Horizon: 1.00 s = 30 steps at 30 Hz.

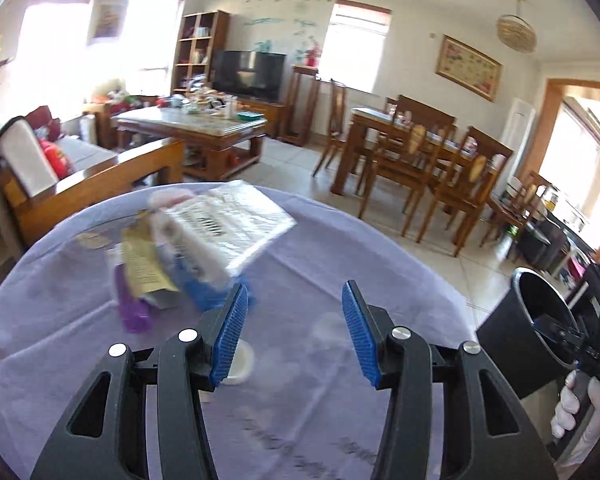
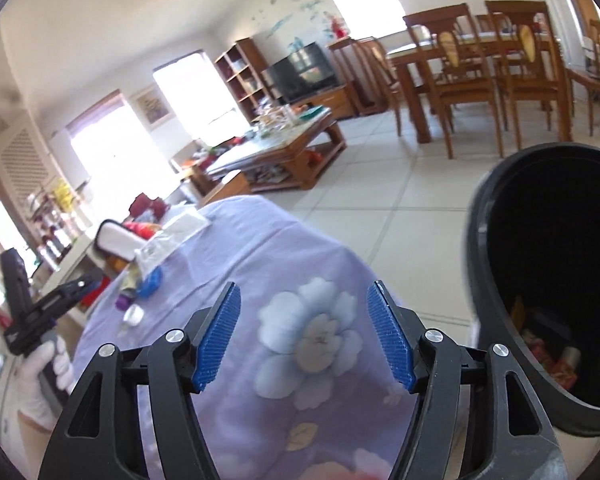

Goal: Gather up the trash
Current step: 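Move both tools back to the table toward the wrapper and bag, then grasp the yellow wrapper with the left tool while the right tool grasps the white printed bag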

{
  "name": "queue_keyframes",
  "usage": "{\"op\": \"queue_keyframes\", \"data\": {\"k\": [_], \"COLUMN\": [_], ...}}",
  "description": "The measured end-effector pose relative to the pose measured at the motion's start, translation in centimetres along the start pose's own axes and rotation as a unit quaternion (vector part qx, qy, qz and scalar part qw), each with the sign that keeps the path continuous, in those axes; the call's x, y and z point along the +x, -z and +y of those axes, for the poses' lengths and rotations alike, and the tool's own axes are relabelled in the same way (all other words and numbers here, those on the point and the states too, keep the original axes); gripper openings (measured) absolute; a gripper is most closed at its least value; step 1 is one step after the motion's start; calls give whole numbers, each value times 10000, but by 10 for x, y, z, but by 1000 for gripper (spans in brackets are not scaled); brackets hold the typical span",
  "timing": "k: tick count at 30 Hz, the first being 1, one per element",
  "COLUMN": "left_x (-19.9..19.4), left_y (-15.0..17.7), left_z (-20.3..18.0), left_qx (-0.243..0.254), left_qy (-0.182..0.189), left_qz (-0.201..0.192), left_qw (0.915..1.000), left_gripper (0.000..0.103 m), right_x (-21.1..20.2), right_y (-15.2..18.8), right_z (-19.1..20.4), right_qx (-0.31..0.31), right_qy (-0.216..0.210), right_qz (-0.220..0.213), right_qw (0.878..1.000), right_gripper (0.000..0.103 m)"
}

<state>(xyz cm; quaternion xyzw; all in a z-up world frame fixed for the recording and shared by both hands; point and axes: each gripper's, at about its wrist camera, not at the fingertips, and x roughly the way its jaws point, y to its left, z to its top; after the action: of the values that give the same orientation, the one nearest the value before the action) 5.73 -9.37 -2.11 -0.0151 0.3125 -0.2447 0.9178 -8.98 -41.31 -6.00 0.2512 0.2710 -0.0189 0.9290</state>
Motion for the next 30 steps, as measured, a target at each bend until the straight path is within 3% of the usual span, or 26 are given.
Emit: {"op": "queue_keyframes", "data": {"k": [4, 9, 12, 19, 22, 25, 30], "left_x": [7, 32, 55, 92, 100, 104, 104], "left_y": [-9, -24, -31, -46, -46, -45, -43], "left_z": [65, 112, 127, 142, 143, 143, 141], "left_qx": [-361, -421, -404, -341, -348, -279, -88], "left_qy": [-394, -447, -402, -268, -223, -130, 39], "left_qz": [154, 509, 752, 1081, 1166, 1157, 1120], "left_qw": [9985, 9968, 9955, 9932, 9923, 9928, 9937], "left_gripper": [50, 50, 50, 50, 50, 50, 26], "right_x": [43, 102, 144, 249, 279, 291, 308], "right_y": [-12, -31, -44, -57, -55, -58, -63], "right_z": [68, 146, 177, 183, 184, 194, 208], "right_qx": [-166, 42, 418, 1610, 1790, 1676, 1582], "right_qy": [-744, -1629, -1866, -1763, -1739, -1727, -1898], "right_qz": [416, 963, 1304, 2096, 2318, 2305, 2321], "right_qw": [9962, 9819, 9728, 9482, 9402, 9428, 9408], "right_gripper": [72, 75, 76, 76, 76, 76, 75]}}
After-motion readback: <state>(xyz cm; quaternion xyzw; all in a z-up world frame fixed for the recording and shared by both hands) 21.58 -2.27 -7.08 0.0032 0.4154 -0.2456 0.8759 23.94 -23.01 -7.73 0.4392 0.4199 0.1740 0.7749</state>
